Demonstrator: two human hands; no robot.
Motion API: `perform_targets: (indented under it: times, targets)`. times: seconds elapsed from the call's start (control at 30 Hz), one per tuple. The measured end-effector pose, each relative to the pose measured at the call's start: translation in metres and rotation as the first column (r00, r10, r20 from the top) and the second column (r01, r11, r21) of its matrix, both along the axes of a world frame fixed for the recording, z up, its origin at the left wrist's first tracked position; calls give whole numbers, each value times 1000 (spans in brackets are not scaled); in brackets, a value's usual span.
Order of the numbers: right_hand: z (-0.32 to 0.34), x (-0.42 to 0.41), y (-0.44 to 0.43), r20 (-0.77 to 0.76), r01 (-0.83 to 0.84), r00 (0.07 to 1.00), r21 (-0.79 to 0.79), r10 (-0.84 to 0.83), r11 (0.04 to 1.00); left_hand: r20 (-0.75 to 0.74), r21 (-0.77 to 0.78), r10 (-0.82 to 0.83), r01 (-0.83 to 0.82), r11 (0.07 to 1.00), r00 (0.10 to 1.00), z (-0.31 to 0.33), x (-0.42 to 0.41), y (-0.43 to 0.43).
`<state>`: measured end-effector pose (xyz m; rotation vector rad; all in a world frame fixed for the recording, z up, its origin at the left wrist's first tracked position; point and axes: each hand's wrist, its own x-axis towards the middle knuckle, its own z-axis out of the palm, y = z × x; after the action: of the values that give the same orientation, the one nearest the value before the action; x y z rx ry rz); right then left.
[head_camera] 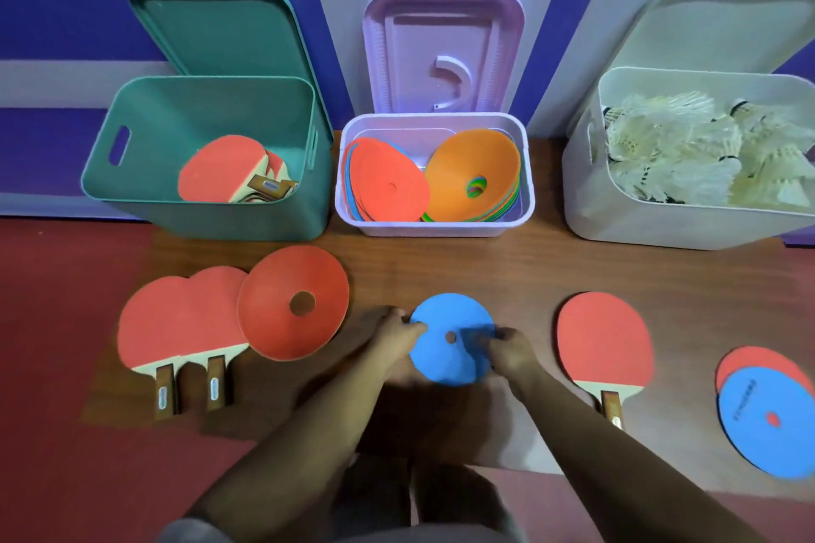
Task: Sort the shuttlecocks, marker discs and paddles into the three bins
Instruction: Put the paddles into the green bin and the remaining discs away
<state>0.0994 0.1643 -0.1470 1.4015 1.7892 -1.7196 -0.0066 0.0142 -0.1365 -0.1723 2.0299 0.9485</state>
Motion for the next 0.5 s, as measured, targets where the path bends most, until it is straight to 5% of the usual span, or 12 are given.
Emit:
perform_targets:
  times: [0.27,0.5]
  targets:
    - [24,-5,-10,-233,-12,972,-96,-11,995,-151,152,188,-165,975,971,19,4,-47]
    - [85,-59,-33,-462,-89,886,-107,30,990,-120,431,488,-398,810,864,85,-23,-73]
